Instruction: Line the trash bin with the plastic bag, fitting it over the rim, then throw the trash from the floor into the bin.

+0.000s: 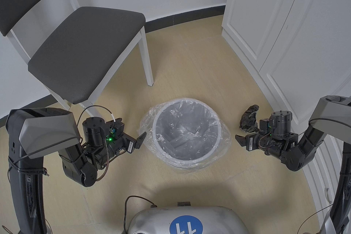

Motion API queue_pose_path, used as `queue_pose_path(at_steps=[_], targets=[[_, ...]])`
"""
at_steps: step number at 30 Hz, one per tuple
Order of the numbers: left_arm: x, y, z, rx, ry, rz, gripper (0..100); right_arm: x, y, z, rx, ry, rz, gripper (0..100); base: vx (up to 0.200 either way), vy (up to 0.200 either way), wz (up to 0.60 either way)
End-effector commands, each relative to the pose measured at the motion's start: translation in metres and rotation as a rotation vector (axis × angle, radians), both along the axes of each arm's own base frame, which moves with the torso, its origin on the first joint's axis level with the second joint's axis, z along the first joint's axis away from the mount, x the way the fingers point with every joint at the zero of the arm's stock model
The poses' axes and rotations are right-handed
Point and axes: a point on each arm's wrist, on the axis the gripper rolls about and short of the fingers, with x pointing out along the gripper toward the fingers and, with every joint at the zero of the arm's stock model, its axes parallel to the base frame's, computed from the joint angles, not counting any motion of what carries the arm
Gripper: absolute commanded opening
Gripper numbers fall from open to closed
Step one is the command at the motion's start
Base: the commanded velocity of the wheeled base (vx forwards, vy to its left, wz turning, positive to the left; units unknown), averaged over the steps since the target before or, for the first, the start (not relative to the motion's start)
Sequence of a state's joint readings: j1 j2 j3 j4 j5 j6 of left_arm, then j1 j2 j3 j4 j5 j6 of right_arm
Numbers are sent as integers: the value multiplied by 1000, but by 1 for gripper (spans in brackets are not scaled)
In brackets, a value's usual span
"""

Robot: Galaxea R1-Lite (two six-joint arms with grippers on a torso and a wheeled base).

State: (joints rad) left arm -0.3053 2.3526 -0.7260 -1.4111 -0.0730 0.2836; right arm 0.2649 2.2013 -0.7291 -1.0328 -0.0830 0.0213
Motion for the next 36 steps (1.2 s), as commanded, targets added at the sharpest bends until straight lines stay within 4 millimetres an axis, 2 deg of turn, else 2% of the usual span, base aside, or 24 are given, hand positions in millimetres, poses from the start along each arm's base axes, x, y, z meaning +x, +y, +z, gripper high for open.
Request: queue_pose_path(at_steps=[1, 7, 9, 11, 17, 21, 29, 36], targets=[[1, -2, -20, 21, 42, -5, 100, 1, 0, 4, 3, -13, -2, 100, 0, 0, 0], [7, -4, -36, 28, 62, -7, 100, 1, 0, 1, 1, -5, -2, 100, 0, 0, 0], [15, -7, -49, 26, 69, -9, 100, 1, 1, -3, -1, 5, 2, 100, 0, 0, 0], [21, -9, -65, 26, 83, -7, 100, 2, 4, -12, -8, 27, 7, 100, 0, 0, 0], [32, -11, -94, 31, 104, 5, 100, 7, 12, -38, -18, 77, 23, 100, 0, 0, 0], [34, -10, -97, 26, 136, 17, 100, 12, 12, -49, -19, 94, 20, 100, 0, 0, 0], [33, -9, -97, 27, 134, 23, 100, 14, 15, -56, -12, 103, 24, 100, 0, 0, 0], [34, -10, -97, 26, 131, 23, 100, 30, 28, -79, 84, 65, 6, 100, 0, 0, 0]])
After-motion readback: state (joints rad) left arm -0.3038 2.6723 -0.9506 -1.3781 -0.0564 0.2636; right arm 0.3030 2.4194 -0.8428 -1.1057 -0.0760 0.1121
